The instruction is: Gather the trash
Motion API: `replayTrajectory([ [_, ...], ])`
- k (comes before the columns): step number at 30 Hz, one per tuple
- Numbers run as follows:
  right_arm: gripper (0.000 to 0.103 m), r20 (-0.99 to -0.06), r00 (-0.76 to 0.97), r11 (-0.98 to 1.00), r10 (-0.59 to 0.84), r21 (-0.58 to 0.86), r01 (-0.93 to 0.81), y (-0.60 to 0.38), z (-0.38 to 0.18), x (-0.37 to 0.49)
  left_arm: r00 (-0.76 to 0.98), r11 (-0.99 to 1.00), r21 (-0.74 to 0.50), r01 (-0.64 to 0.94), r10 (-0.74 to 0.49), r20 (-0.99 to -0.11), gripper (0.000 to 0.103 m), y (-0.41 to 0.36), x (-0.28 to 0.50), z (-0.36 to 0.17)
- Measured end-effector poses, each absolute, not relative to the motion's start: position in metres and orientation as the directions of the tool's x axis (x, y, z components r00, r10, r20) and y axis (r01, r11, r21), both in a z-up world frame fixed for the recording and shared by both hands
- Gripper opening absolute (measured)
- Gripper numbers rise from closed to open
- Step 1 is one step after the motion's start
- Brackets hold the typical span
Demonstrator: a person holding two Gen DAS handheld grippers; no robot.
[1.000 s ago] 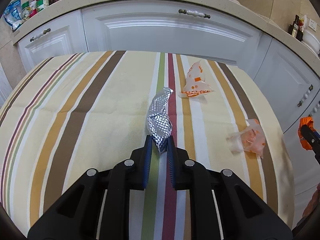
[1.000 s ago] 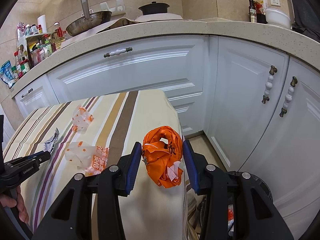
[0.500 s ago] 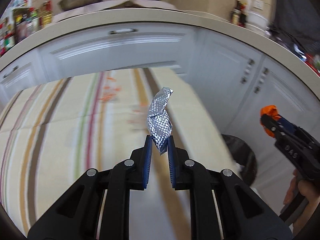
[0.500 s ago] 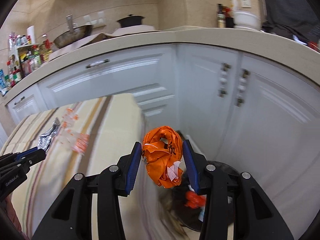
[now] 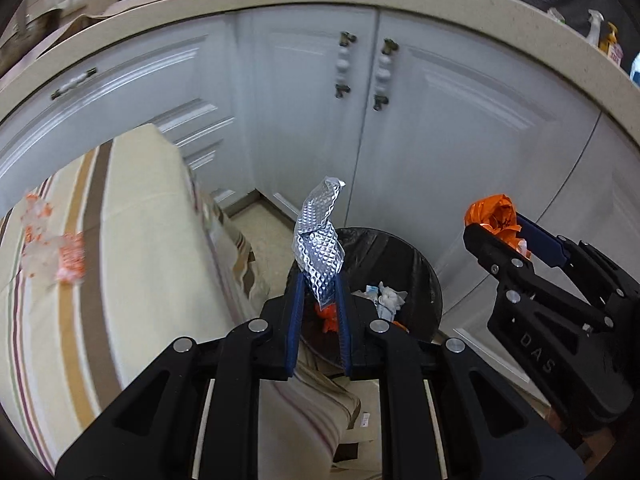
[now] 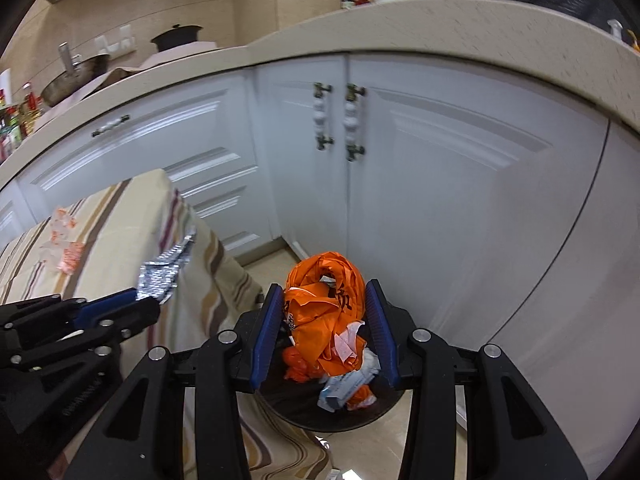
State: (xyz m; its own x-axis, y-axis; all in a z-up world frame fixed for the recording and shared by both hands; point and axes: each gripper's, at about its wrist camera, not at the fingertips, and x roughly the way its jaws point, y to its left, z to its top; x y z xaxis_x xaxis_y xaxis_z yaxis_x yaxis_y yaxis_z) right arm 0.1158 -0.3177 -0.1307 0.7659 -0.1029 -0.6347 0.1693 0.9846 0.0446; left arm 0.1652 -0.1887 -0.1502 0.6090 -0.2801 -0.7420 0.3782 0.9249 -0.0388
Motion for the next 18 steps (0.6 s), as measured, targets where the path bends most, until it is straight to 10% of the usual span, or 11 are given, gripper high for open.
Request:
replayTrajectory([
  [10, 0.054, -0.635, 0.759, 0.974, -0.147, 0.043, 0.224, -0.346, -0.159, 0.141, 0.596, 0.919, 0.03, 0.394, -0.23, -0.77, 0.018, -0.245, 0.204, -0.186],
  [18, 0.055, -0.649, 0.743, 0.964, -0.165, 0.052, 0.26, -0.359, -0.163, 0.144, 0.595, 0.934, -0.004, 0.357, -0.231, -0.769, 0.049, -0.235, 0.21, -0.186],
])
